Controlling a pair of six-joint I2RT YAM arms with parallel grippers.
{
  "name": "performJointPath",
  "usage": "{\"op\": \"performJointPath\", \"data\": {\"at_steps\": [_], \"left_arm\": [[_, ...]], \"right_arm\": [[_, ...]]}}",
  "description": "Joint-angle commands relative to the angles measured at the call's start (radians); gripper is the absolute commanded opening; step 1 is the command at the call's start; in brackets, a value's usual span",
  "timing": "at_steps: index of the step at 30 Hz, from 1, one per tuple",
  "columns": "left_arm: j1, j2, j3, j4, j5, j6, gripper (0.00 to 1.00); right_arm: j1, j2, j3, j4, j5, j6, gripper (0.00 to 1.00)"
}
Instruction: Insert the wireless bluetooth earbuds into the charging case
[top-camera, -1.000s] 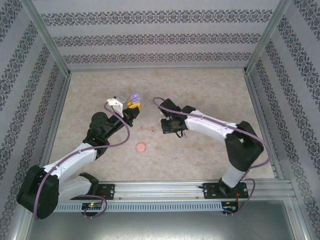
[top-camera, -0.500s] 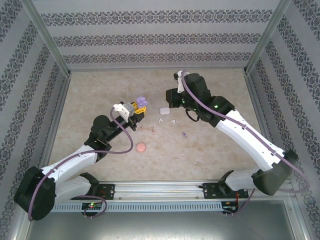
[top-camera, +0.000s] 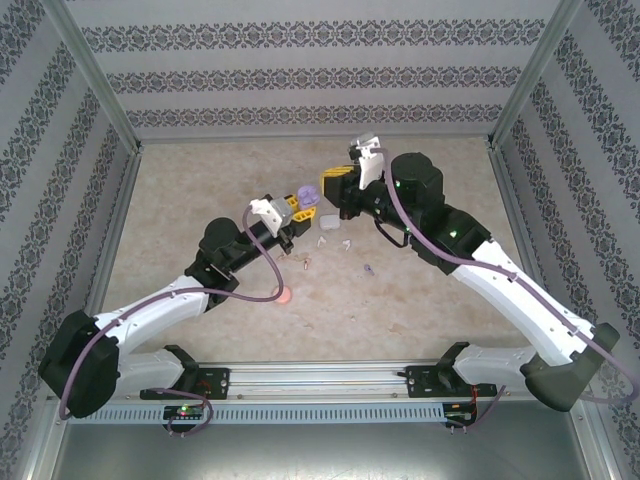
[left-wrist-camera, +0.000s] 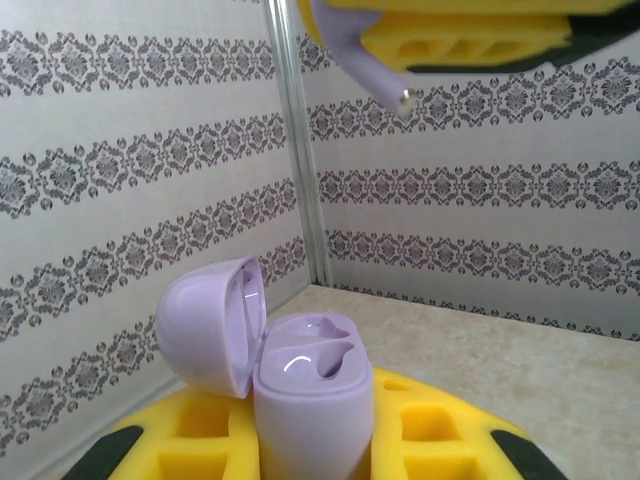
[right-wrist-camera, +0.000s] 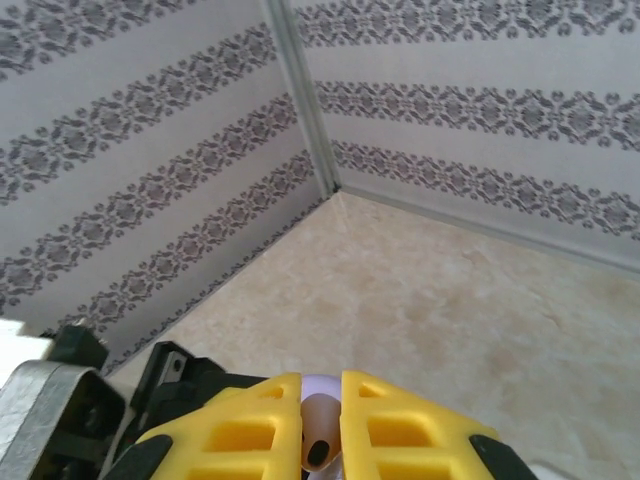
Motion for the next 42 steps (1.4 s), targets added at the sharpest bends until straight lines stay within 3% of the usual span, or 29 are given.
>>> {"op": "performJointPath", "data": {"at_steps": [1, 19, 42], "left_arm": [[-0.018, 0.016, 0.043, 0.072, 0.023, 0.025, 0.0], [-0.039, 0.02, 0.057, 0.094, 0.036, -0.001, 0.0], [-0.046, -0.004, 0.064, 0.098, 0.037, -0.014, 0.0]], "right_arm": [[0.026, -0.032, -0.059, 0.105, -0.037, -0.051, 0.13], [0.056, -0.047, -0.136, 0.188, 0.053, -0.056, 0.12], [0.055, -0.039, -0.178, 0.196, 0.082, -0.025, 0.08]]}}
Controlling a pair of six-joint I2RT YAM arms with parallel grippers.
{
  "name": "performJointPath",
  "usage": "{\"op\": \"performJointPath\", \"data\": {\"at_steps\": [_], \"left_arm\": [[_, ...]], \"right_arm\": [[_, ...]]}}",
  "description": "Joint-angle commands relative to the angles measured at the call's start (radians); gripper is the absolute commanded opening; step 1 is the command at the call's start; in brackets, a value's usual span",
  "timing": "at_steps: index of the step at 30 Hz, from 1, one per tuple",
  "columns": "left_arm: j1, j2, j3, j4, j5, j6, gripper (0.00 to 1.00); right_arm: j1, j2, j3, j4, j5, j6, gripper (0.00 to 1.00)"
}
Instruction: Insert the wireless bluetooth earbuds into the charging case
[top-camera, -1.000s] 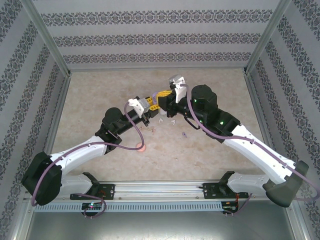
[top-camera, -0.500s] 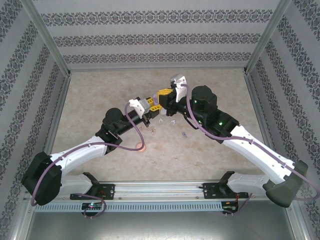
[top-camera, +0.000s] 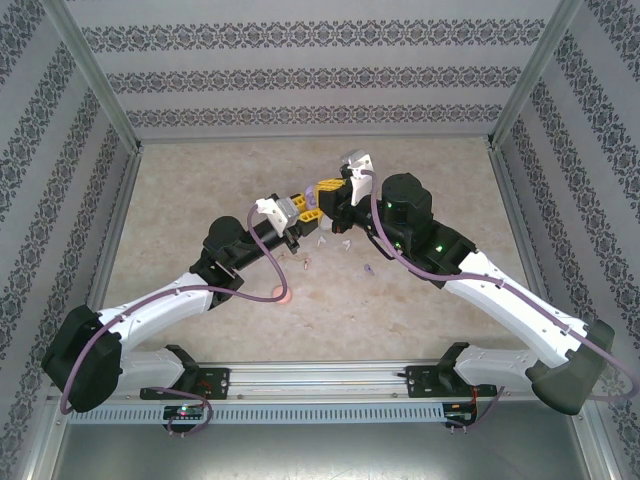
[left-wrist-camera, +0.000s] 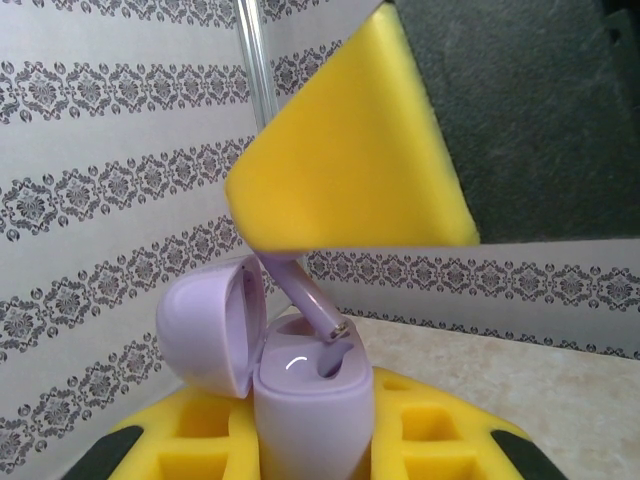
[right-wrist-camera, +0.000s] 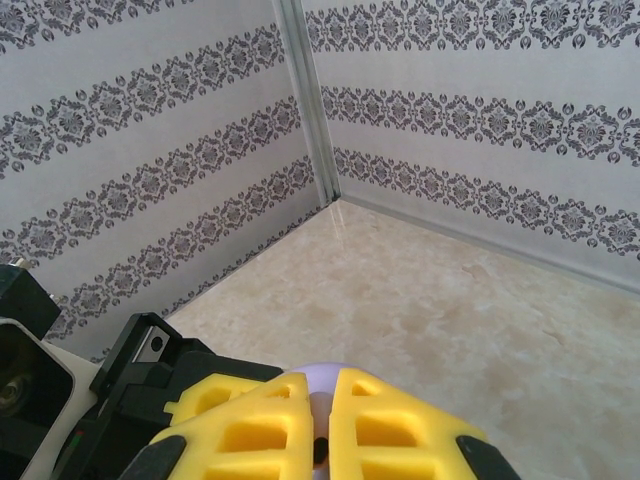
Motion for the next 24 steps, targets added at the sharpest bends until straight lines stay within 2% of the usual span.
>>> {"op": "performJointPath", "data": {"at_steps": [1, 24], "left_arm": [[-0.019, -0.027, 0.038, 0.072, 0.017, -0.012, 0.0], [-0.022, 0.008, 0.051, 0.081, 0.014, -0.01, 0.0]], "right_arm": [[0.013, -0.012, -0.016, 0.02, 0.019, 0.018, 0.08], [0.022, -0.023, -0.061, 0.046, -0.001, 0.061, 0.06]]}}
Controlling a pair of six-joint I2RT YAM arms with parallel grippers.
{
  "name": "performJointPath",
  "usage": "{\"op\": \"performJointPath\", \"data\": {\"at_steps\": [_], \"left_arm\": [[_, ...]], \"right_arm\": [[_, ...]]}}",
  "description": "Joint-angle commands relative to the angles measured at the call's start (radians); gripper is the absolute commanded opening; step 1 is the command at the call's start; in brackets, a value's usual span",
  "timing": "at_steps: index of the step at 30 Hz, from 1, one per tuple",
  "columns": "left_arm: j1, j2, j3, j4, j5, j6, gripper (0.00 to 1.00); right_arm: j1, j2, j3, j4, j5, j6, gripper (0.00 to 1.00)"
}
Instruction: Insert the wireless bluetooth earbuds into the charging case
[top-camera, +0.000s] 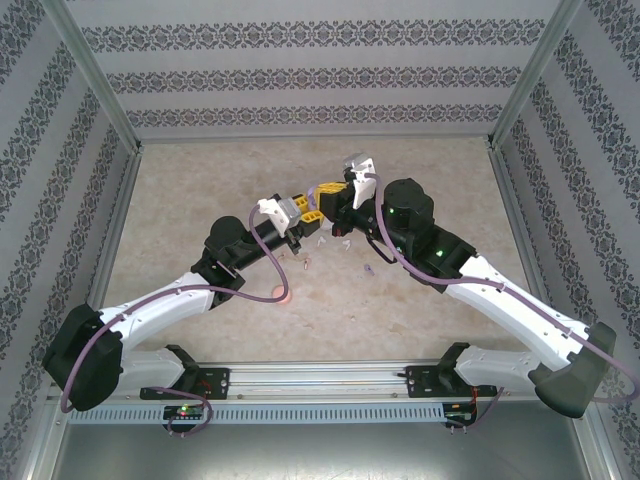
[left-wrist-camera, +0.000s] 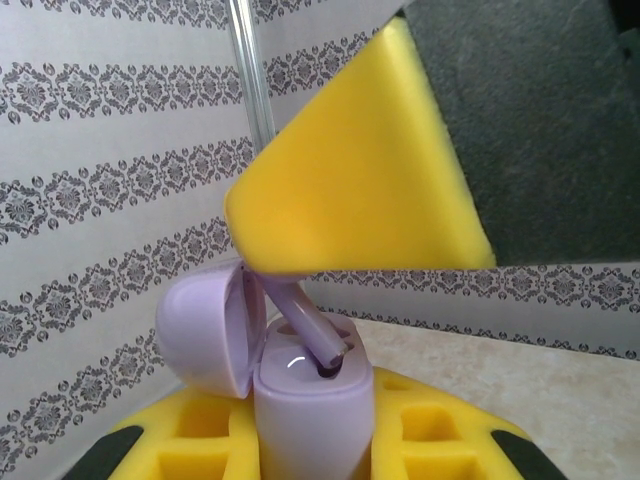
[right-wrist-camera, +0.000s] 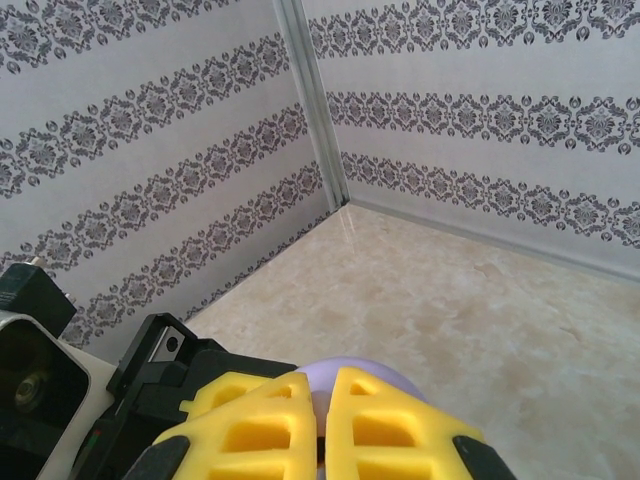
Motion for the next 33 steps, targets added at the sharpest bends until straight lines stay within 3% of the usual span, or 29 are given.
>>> {"op": "performJointPath", "data": {"at_steps": [1, 7, 13, 23, 33], "left_arm": [[-0.014, 0.0, 0.045, 0.08, 0.011, -0.01, 0.0], [-0.014, -0.005, 0.043, 0.089, -0.005, -0.016, 0.0], [-0.014, -0.007, 0.032, 0.142, -0.09, -0.041, 0.0], [-0.014, -0.001, 0.027, 0.198, -0.2, -0.079, 0.0], [-0.016, 0.016, 0.038, 0.2, -0.168, -0.085, 0.0]], "right_arm": [[0.011, 0.004, -0.013, 0.001, -0.003, 0.013, 0.06], [0.012, -0.002, -0.025, -0.007, 0.011, 0.004, 0.05], [0.024, -0.022, -0.071, -0.008, 0.054, 0.007, 0.05], [0.089, -0.029, -0.11, 0.005, 0.188, -0.029, 0.05], [0.111, 0.001, -0.099, 0.011, 0.183, -0.039, 0.04]]}}
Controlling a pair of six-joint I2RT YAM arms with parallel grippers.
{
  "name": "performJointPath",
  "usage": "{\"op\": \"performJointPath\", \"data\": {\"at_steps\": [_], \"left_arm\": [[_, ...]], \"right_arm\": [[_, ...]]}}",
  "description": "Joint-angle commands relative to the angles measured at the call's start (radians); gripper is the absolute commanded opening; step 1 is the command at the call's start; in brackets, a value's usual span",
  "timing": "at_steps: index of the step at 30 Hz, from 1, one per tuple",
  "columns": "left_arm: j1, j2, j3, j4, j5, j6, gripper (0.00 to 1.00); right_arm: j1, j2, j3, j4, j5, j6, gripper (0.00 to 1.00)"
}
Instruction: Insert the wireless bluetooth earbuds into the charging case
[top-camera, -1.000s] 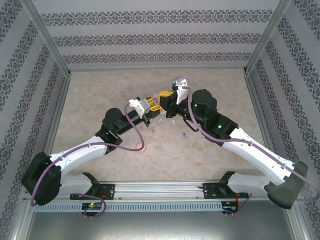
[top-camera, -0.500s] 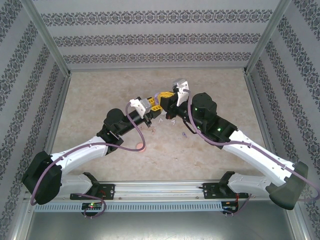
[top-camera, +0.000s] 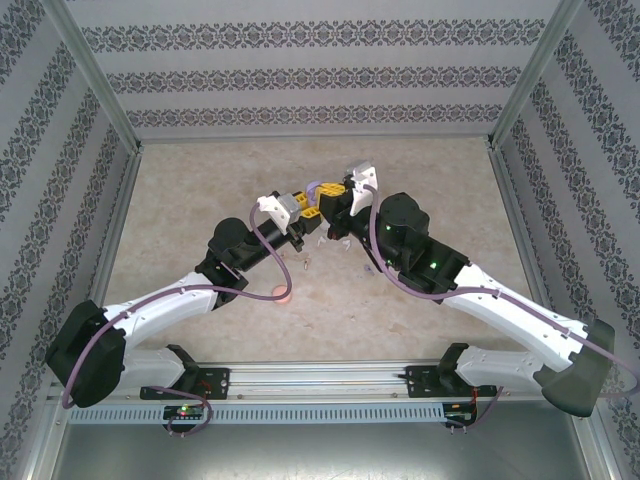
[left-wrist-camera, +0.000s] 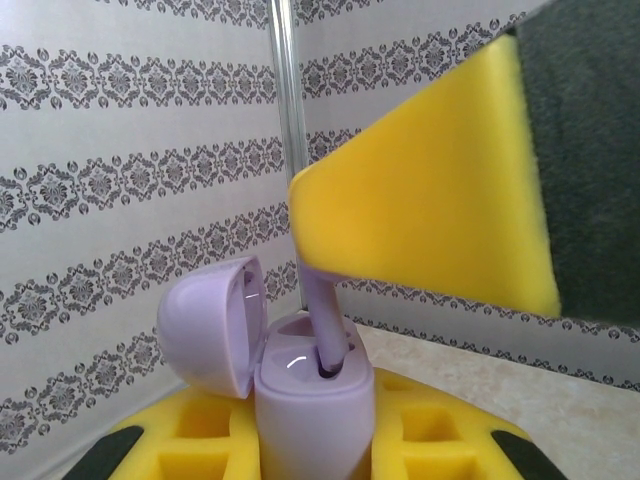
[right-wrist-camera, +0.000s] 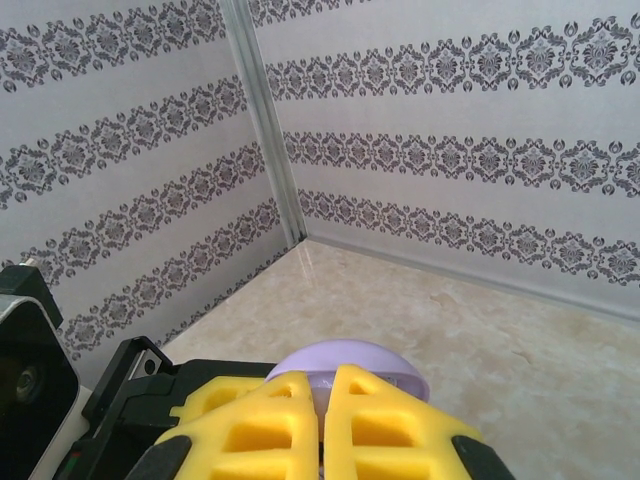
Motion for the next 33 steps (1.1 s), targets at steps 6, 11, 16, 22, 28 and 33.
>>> {"op": "performJointPath", "data": {"at_steps": [6, 11, 16, 22, 28, 33], "left_arm": [[0.003, -0.002, 0.039, 0.154, -0.048, -0.02, 0.0], [0.002, 0.004, 0.044, 0.138, -0.05, -0.016, 0.0], [0.002, 0.015, 0.037, 0.136, -0.059, -0.015, 0.0], [0.002, 0.031, 0.033, 0.138, -0.067, -0.024, 0.0], [0.002, 0.054, 0.017, 0.161, -0.071, -0.04, 0.0], [0.001, 0.075, 0.005, 0.183, -0.081, -0.054, 0.0]], "right_arm": [[0.046, 0.059, 0.013, -0.13, -0.014, -0.022, 0.04], [0.067, 0.088, 0.049, -0.181, 0.048, -0.018, 0.04], [0.077, 0.098, 0.057, -0.209, 0.102, 0.006, 0.07], [0.079, 0.113, 0.077, -0.238, 0.142, 0.042, 0.13], [0.078, 0.145, 0.117, -0.281, 0.162, 0.074, 0.16], [0.078, 0.167, 0.126, -0.295, 0.178, 0.106, 0.23]]}}
